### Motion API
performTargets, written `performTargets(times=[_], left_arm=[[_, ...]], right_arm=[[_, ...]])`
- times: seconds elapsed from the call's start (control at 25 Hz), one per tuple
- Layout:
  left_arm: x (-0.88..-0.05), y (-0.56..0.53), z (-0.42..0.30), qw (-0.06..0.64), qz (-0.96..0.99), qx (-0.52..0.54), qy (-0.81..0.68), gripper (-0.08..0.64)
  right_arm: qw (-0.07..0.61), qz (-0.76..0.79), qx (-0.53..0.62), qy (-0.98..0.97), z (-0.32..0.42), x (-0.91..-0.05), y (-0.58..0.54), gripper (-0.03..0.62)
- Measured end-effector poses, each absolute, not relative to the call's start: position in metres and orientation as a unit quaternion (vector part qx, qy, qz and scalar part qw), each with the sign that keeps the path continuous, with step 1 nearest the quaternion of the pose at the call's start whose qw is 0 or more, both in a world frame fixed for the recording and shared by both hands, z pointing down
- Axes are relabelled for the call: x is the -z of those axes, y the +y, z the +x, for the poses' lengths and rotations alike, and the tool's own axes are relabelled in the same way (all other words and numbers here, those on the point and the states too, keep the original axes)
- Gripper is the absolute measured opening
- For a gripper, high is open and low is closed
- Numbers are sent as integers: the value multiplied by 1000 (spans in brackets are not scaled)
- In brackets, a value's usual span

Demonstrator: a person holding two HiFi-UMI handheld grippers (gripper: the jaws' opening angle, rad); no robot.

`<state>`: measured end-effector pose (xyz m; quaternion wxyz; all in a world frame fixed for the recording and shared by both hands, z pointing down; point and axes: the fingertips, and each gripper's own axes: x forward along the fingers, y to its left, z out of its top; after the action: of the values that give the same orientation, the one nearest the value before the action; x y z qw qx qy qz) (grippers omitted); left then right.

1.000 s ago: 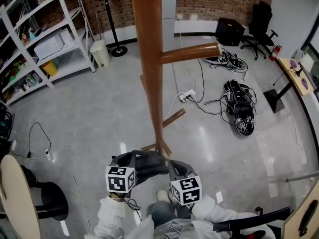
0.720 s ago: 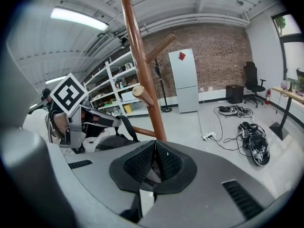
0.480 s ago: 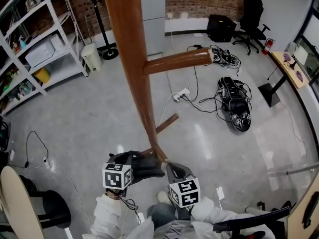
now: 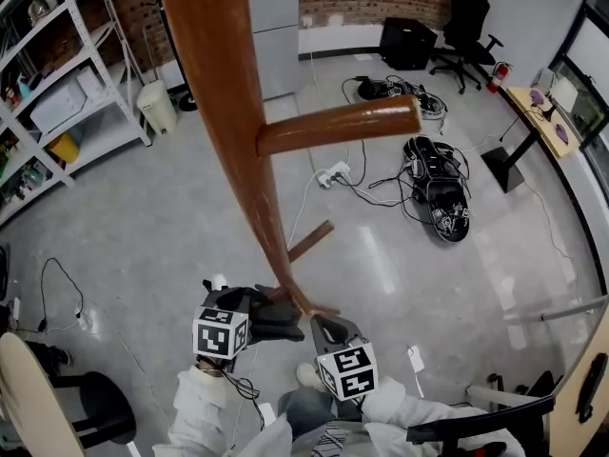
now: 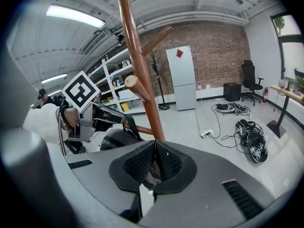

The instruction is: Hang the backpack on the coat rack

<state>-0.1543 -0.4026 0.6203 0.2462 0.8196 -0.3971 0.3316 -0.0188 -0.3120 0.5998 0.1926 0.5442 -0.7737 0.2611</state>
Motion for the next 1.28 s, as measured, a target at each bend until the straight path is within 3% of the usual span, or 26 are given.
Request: performTargets(times=[0.48, 1.0, 1.28], left_arm=[[-625, -411, -141, 209, 855, -346, -325, 23], [-647, -400, -126, 154, 914, -351, -135, 32], [-653, -385, -130, 93, 918, -373, -100, 43]], right_arm=[[198, 555, -270, -762, -18, -607, -312, 12], [205, 560, -275, -754, -13, -612, -308, 12], [210, 555, -274, -757, -14, -611, -304, 12]])
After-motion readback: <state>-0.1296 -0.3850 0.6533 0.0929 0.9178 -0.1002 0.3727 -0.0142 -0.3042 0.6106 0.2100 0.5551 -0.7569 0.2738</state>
